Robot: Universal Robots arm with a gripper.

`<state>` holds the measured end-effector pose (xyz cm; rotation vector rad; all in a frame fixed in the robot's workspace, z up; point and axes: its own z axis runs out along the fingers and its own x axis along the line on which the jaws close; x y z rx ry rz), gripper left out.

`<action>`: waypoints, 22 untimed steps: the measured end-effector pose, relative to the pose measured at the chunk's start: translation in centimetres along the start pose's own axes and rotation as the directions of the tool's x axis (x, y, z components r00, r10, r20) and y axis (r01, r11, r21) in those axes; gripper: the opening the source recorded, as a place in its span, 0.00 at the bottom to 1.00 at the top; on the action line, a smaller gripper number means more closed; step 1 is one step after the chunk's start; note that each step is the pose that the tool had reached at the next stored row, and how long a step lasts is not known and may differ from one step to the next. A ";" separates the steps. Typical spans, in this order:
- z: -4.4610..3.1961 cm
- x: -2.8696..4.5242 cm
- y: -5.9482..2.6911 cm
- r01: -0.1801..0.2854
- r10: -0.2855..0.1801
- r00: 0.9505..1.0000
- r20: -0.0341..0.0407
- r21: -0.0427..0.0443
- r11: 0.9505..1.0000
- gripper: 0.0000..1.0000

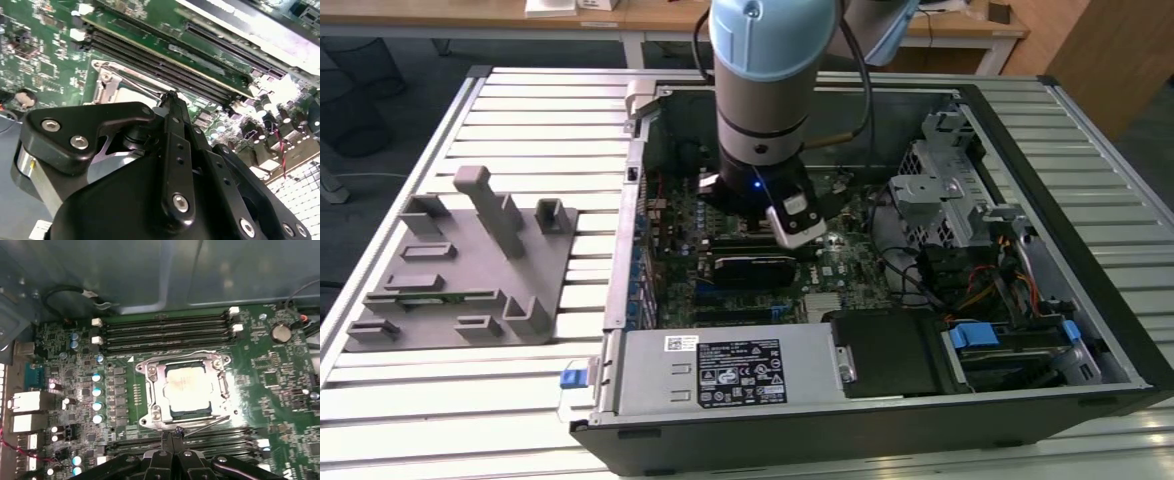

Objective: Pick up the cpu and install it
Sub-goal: 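Install the second cpu locking lever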

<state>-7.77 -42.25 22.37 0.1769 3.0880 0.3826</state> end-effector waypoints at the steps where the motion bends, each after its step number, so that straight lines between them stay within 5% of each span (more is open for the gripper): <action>1: 0.09 0.13 -0.07 0.000 0.000 1.000 0.000 0.000 1.000 0.11; 7: 0.62 0.57 -0.59 -0.001 0.001 1.000 -0.001 -0.010 1.000 0.11; 13: 0.98 1.18 -0.87 -0.002 0.001 1.000 -0.004 -0.037 0.999 0.11; 22: 1.97 1.49 -1.21 -0.002 0.002 1.000 -0.006 -0.053 0.999 0.11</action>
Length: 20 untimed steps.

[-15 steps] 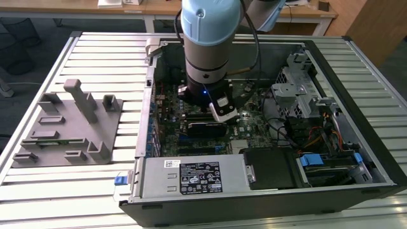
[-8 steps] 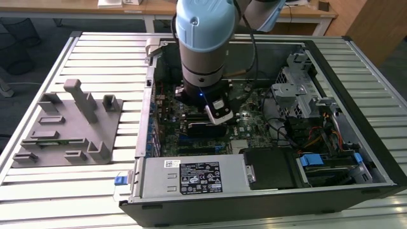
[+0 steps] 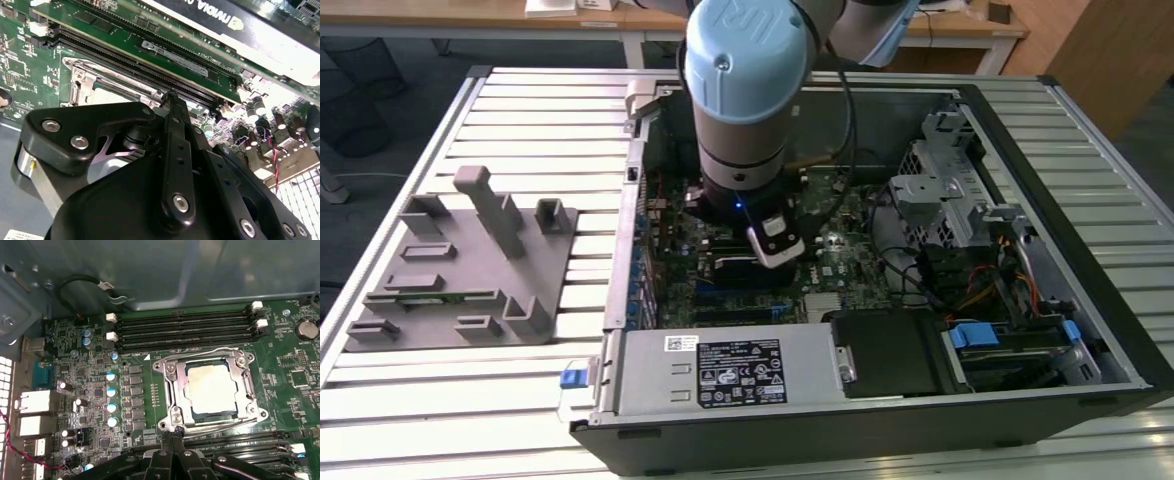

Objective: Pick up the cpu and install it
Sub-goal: 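Install the second cpu locking lever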

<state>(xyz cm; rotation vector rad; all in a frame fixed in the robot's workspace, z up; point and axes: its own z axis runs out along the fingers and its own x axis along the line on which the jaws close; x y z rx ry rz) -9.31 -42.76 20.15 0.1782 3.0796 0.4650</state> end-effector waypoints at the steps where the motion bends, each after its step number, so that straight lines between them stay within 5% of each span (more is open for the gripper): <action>1: 0.10 0.00 -0.03 0.000 0.000 1.000 0.000 -0.001 1.000 0.11; 13: 1.25 0.30 -0.35 -0.001 0.001 1.000 -0.002 -0.016 1.000 0.11; 20: 1.69 0.71 -0.44 -0.001 0.001 1.000 -0.003 -0.017 1.000 0.11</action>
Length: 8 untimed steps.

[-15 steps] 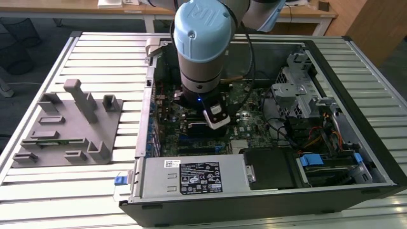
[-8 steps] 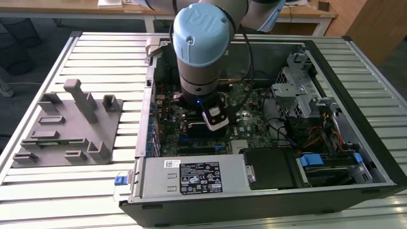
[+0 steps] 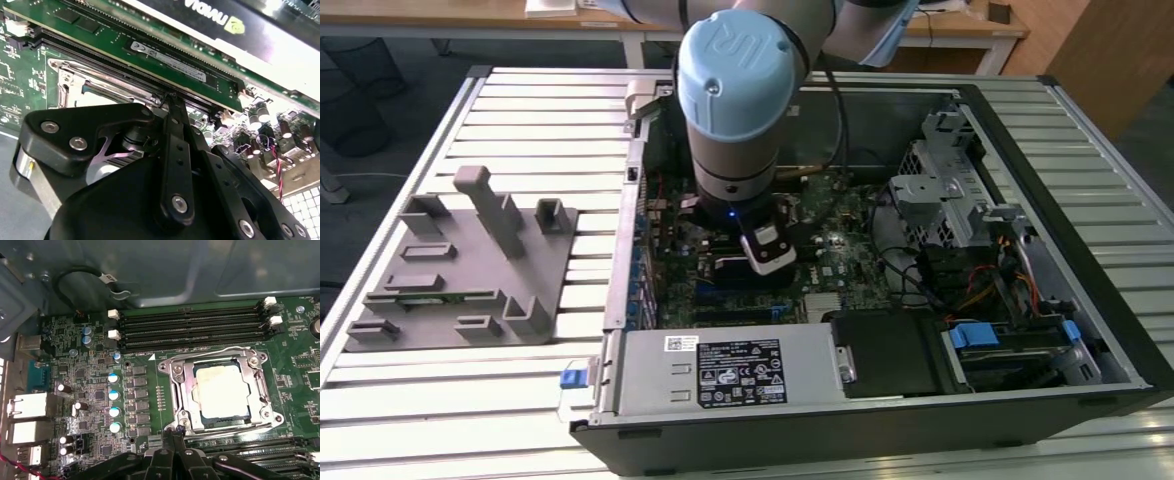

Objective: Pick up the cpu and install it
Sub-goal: 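Install the second cpu locking lever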

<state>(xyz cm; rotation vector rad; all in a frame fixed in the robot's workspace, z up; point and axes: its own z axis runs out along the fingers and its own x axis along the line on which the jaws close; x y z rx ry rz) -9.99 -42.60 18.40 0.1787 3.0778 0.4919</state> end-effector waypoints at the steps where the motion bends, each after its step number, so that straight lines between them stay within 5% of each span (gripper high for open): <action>1: -0.01 0.10 0.00 0.000 0.000 1.000 -0.001 0.001 1.000 0.11; 8: -0.01 0.55 0.24 -0.001 0.001 1.000 -0.003 -0.005 1.000 0.11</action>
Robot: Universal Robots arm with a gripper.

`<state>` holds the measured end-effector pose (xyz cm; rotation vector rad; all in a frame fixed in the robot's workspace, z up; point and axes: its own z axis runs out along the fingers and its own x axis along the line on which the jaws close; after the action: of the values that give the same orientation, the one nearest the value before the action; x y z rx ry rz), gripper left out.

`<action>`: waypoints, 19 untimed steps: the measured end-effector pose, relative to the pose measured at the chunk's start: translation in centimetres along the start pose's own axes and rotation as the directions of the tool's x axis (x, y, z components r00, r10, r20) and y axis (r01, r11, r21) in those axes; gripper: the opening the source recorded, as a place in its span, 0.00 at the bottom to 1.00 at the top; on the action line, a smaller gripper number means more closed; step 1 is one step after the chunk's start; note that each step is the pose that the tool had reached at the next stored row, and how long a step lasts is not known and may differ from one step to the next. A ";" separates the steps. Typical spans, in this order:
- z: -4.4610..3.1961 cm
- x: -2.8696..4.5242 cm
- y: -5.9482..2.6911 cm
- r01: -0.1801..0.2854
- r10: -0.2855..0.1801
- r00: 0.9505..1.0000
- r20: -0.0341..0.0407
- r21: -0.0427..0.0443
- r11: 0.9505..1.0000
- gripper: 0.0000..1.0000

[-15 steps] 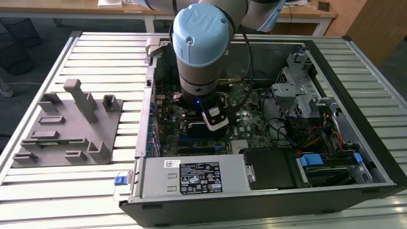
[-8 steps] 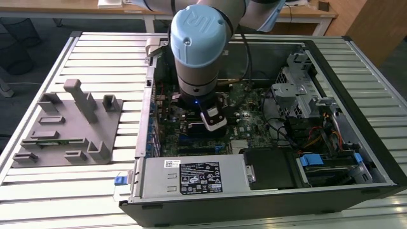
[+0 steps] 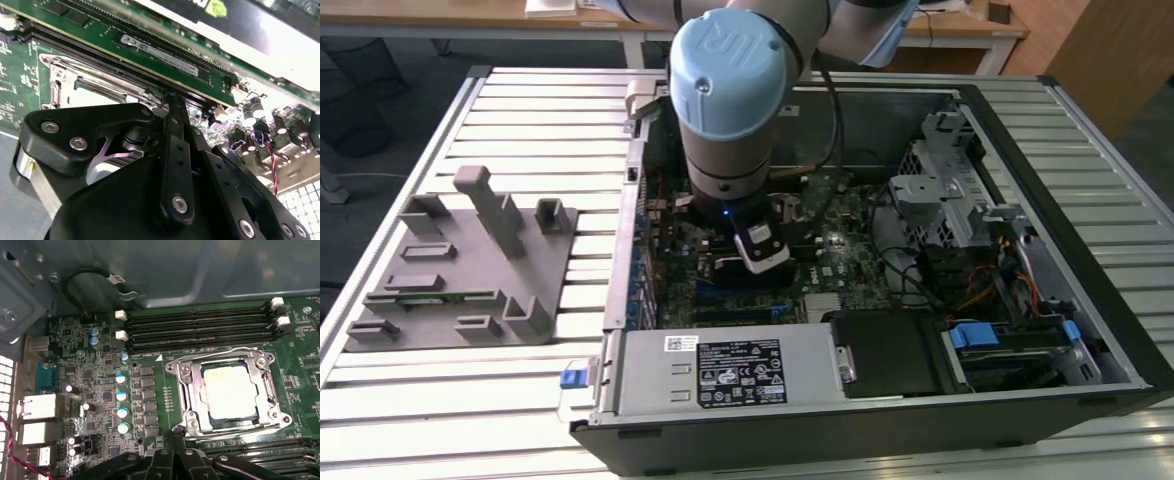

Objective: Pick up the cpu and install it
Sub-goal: 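Install the second cpu locking lever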

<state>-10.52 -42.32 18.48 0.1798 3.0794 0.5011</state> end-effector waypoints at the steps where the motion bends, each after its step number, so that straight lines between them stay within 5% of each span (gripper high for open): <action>1: 0.26 -0.03 0.12 0.000 0.000 1.000 0.003 -0.005 1.000 0.11; 8: 0.23 -0.07 0.42 0.001 -0.001 1.000 0.003 -0.011 1.000 0.11; 15: -0.44 -0.06 0.62 0.002 -0.002 1.000 0.007 0.023 1.000 0.11; 19: -0.34 -0.01 0.59 0.003 -0.003 1.000 0.010 0.024 1.000 0.11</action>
<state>-10.45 -41.87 18.99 0.1772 3.0766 0.4614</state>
